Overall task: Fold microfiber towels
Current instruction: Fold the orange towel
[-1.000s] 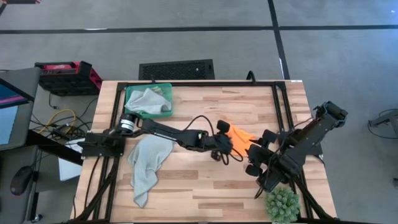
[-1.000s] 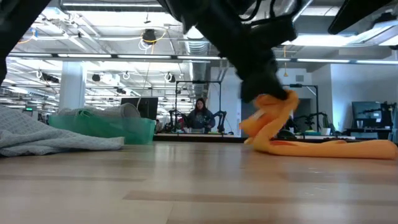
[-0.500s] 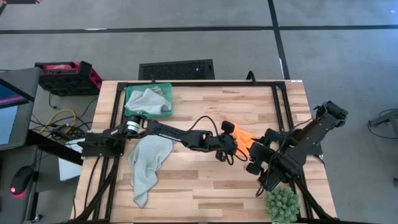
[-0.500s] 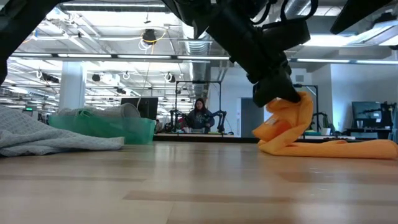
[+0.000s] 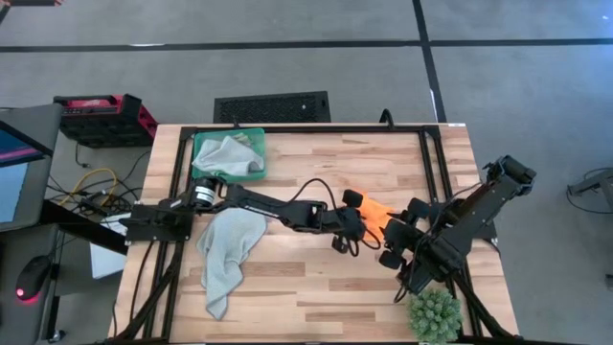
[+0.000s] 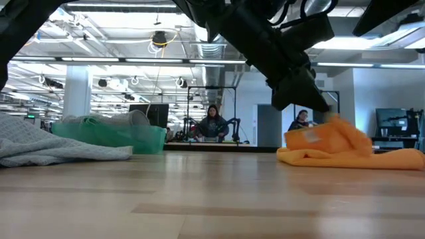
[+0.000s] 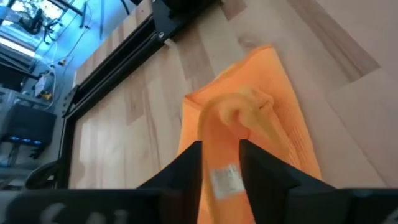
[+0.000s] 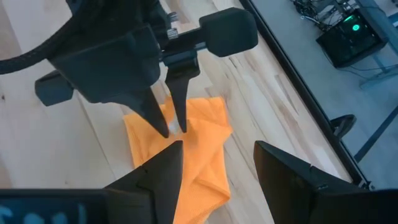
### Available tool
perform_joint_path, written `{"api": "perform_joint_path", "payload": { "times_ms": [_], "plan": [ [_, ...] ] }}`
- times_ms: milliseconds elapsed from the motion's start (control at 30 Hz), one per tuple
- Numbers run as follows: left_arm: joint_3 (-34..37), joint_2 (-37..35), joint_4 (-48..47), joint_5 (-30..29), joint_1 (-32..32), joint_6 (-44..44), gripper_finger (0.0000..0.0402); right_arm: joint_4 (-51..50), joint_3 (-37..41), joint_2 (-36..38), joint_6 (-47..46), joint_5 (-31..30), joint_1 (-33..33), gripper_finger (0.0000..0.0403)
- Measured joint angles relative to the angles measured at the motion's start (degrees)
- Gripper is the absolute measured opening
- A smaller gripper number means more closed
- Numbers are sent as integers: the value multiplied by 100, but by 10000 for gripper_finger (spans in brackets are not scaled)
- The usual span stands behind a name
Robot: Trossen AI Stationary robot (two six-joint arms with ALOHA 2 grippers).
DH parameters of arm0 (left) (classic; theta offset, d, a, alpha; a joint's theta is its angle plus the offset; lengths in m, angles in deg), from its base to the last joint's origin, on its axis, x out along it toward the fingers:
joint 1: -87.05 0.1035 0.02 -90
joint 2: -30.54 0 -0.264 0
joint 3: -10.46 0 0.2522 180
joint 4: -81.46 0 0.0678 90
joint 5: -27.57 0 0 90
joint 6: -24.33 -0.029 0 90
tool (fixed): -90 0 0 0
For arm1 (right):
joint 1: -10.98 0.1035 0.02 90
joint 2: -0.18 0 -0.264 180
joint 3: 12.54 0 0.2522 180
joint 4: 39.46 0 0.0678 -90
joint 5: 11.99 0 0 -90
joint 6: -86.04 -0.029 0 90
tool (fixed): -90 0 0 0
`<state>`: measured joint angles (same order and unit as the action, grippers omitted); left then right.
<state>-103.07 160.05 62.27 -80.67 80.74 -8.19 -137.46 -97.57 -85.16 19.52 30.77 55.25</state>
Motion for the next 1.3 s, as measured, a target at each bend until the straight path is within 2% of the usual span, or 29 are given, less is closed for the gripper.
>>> {"api": "perform_joint_path", "payload": {
  "times_ms": [167, 300, 400, 600, 733, 967, 1133, 1300],
  "plan": [
    [2, 0, 4, -154, -12, 83, 132, 2, 0, 0, 0, 0, 1, 221],
    [2, -16, -148, -869, -147, 329, 145, 60, 0, 0, 0, 5, 0, 221],
    [11, -169, -675, -1252, -291, 602, 148, 163, 42, 0, -4, 108, 18, 221],
    [11, -652, -2090, -1219, -552, 1580, 149, 639, 488, -2, 106, 556, 114, 221],
    [11, -901, -2695, -1234, -747, 2114, 149, 1429, 888, -4, 744, 740, 65, 221],
    [11, -1222, -3294, -1554, -1113, 2883, 149, 2975, 1530, -4, 2109, 1165, -547, 221],
    [11, -1272, -3494, -2084, -1340, 3000, 149, 3032, 1714, -4, 2175, 1268, -1056, 221],
    [11, -1272, -3813, -2282, -1433, 3097, 149, 3496, 1786, -4, 2627, 1915, -1404, 221]
  ]
}}
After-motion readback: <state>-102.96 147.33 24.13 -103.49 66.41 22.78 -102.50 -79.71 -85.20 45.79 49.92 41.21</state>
